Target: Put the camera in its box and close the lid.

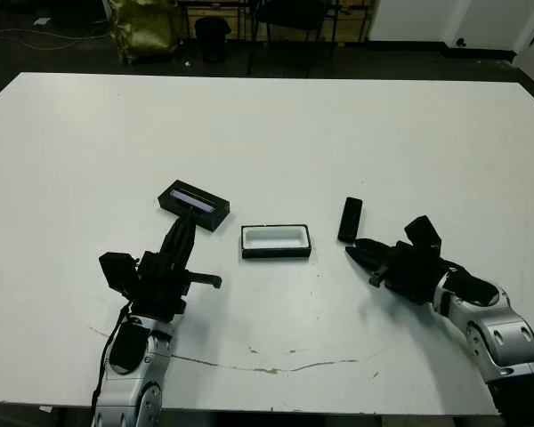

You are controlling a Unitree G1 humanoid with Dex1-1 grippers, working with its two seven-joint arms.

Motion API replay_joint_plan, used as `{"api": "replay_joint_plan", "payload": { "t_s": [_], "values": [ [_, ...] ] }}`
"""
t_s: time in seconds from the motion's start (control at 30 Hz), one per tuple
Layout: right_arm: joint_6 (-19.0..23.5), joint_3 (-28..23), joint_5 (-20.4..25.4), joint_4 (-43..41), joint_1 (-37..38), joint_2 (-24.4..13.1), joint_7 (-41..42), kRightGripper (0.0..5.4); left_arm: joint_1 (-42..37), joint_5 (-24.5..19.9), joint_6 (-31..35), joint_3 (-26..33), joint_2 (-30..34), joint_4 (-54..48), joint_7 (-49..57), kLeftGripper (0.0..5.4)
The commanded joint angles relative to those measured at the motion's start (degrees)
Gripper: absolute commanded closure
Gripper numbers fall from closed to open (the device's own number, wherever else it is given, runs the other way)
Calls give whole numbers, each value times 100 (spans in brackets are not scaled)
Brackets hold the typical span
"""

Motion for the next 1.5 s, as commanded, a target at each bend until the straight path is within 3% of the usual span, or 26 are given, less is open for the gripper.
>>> {"api": "replay_joint_plan", "payload": {
  "t_s": [0.03, 0.27, 0.43, 0.57, 0.7, 0.8, 0.9, 1.27, 1.4, 1.5],
  "values": [
    [186, 107, -246, 220, 351, 76, -251, 539, 35, 32, 10, 4, 46, 86, 13, 540],
    [169, -43, -179, -83, 502, 111, -439, 539, 43, 90, -18, -2, 51, 82, 69, 540],
    [-15, -290, 91, -622, 746, -63, -117, 539, 48, 124, -35, -6, 64, 89, 70, 540],
    [-58, -602, 360, -1521, 1142, -119, -92, 539, 32, 39, -47, 14, 52, 140, 15, 540],
    [-280, -860, 266, -3119, 1816, 330, -941, 539, 44, 52, -44, 8, 41, 137, 39, 540],
    [275, -767, 456, -4391, 2214, 744, -1721, 539, 46, 57, -79, 6, 60, 167, 8, 540],
    [490, -289, 276, -5074, 2451, 1053, -2251, 518, 48, 125, -124, -2, 72, 190, 25, 540],
    [519, 919, -753, -3710, 1579, 2339, -3628, 283, 93, 145, -65, -36, 18, 150, 105, 540],
    [768, 1116, -1194, -3179, 1148, 2837, -4186, 193, 86, 166, -76, -44, 13, 159, 111, 540],
    [702, 1051, -1437, -2559, 706, 3146, -4487, 125, 85, 129, -55, -32, 37, 154, 85, 540]
  ]
}}
